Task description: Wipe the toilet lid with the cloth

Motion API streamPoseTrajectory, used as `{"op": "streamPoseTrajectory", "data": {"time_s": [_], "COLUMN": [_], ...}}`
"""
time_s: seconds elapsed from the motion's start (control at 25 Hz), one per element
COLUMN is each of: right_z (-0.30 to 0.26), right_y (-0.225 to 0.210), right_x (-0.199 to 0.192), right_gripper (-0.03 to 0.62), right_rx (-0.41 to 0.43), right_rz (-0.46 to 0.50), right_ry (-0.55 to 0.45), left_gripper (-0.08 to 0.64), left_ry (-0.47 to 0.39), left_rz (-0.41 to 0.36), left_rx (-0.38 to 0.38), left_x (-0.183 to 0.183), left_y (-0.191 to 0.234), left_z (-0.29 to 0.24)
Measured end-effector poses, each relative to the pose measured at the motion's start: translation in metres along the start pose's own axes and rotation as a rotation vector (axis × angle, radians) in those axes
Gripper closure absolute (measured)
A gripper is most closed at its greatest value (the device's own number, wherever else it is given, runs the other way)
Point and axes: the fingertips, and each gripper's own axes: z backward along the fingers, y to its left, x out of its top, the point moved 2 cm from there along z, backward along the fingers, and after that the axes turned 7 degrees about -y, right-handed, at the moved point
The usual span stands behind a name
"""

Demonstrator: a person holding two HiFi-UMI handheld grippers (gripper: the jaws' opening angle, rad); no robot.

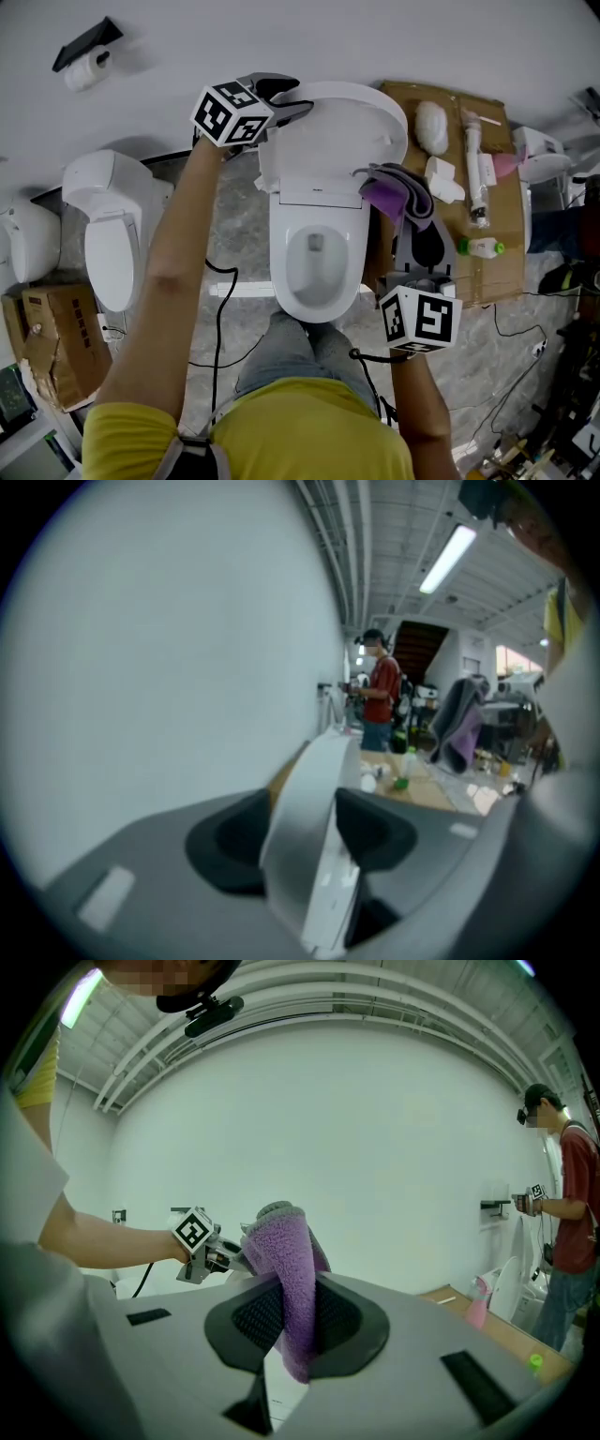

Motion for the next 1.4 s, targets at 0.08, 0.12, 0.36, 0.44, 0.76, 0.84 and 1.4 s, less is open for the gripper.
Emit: {"op": "streamPoseTrajectory", "data": {"time_s": [0.08,0.12,0.36,0.44,0.76,0.84,1.4], "right_z": [0.003,0.004,0.015,0.021,0.059,0.070,0.141], "right_y": [0.004,0.006,0.020,0.026,0.045,0.047,0.045], "right_x": [0.001,0.002,0.007,0.008,0.006,0.005,-0.008], "right_gripper": [0.552,0.552,0.552,0.552,0.552,0.552,0.552], "right_rx": [0.006,0.010,0.032,0.038,0.027,0.017,0.040], "right_rz": [-0.004,-0.005,-0.004,-0.003,0.002,0.005,-0.006], "right_ry": [-0.003,-0.006,-0.020,-0.022,-0.025,-0.022,-0.029], "left_gripper": [0.344,0.344,0.344,0.344,0.342,0.341,0.333], "left_ry": [-0.014,-0.020,-0.093,-0.109,-0.093,-0.091,-0.053], "left_rz": [-0.007,-0.013,-0.059,-0.073,-0.139,-0.154,-0.254], "left_rx": [0.004,0.009,0.049,0.056,0.047,0.045,0.075], "left_x": [0.000,0.000,-0.002,-0.003,-0.015,-0.019,-0.059], "left_y": [-0.008,-0.013,-0.051,-0.064,-0.121,-0.136,-0.229], "left_z": [0.004,0.007,0.025,0.031,0.057,0.064,0.095]}}
